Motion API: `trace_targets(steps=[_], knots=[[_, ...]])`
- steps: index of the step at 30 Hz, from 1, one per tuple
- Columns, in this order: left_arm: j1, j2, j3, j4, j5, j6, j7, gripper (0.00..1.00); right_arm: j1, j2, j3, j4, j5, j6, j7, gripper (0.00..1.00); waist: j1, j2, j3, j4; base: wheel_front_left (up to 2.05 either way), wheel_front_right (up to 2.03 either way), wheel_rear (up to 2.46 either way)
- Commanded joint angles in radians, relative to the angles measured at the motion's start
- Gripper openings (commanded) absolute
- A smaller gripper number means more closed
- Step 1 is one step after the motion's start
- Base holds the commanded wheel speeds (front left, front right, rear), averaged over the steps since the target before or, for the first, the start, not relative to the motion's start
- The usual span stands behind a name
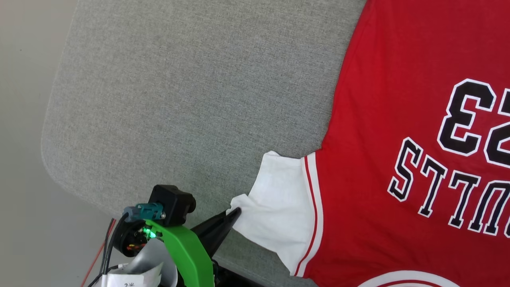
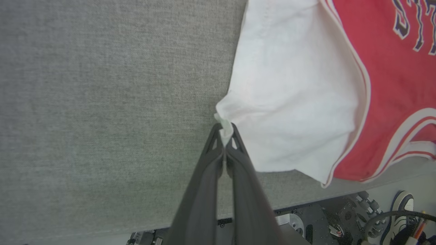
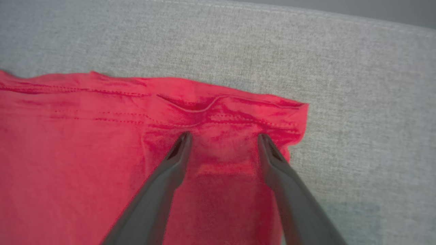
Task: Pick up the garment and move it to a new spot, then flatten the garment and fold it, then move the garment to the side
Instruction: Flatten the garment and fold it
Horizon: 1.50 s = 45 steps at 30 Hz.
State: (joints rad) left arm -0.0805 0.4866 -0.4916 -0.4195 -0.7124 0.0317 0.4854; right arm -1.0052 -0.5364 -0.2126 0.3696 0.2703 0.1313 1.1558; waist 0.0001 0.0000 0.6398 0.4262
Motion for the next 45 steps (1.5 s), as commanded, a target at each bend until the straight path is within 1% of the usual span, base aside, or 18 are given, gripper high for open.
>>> trace_targets(steps=[1,7,13,22,27,35,40,45], knots=[[-0.02,-0.006,0.0,0.004,0.012,-0.001,-0.004,0.0,0.042,0.019,0.017,0.031,0.008,-0.001,0.007,0.0,-0.0001,0.0,-0.001,-0.001,0.0,0.0,0.0],[-0.025,-0.007,0.005,0.012,0.015,0.004,-0.011,0.0,0.068,0.012,0.03,0.041,0.019,-0.001,-0.016,0.0,-0.0001,0.0,-0.032,-0.016,0.0,0.0,0.0],[-0.021,0.0,0.017,0.015,0.015,0.019,-0.01,0.0,0.134,0.02,0.024,0.061,0.039,-0.001,-0.059,0.0,-0.0001,0.0,-0.109,-0.053,0.0,0.0,0.0],[0.022,0.023,0.038,0.032,-0.001,0.056,0.011,0.0,0.347,0.055,0.038,0.057,0.11,-0.001,-0.12,0.0,-0.0001,0.0,-0.302,-0.158,0.0,0.0,0.0],[0.058,0.031,0.046,0.05,-0.005,0.075,0.007,0.0,0.472,0.056,0.041,0.031,0.17,-0.001,-0.142,0.0,-0.0001,0.0,-0.392,-0.212,0.0,0.0,0.0],[0.106,0.011,0.051,0.08,-0.02,0.098,-0.024,0.0,0.689,0.073,-0.003,-0.065,0.228,-0.001,-0.139,0.0,-0.0001,0.0,-0.512,-0.276,0.0,0.0,0.0],[0.126,0.002,0.058,0.093,-0.015,0.113,-0.052,0.0,0.811,0.102,-0.06,-0.173,0.249,-0.001,-0.1,0.0,-0.0001,0.0,-0.546,-0.302,0.0,0.0,0.0],[0.13,-0.023,0.065,0.104,-0.018,0.123,-0.085,0.0,0.938,0.143,-0.107,-0.282,0.244,-0.001,-0.053,0.0,-0.0001,0.0,-0.562,-0.316,0.0,0.0,0.0]])
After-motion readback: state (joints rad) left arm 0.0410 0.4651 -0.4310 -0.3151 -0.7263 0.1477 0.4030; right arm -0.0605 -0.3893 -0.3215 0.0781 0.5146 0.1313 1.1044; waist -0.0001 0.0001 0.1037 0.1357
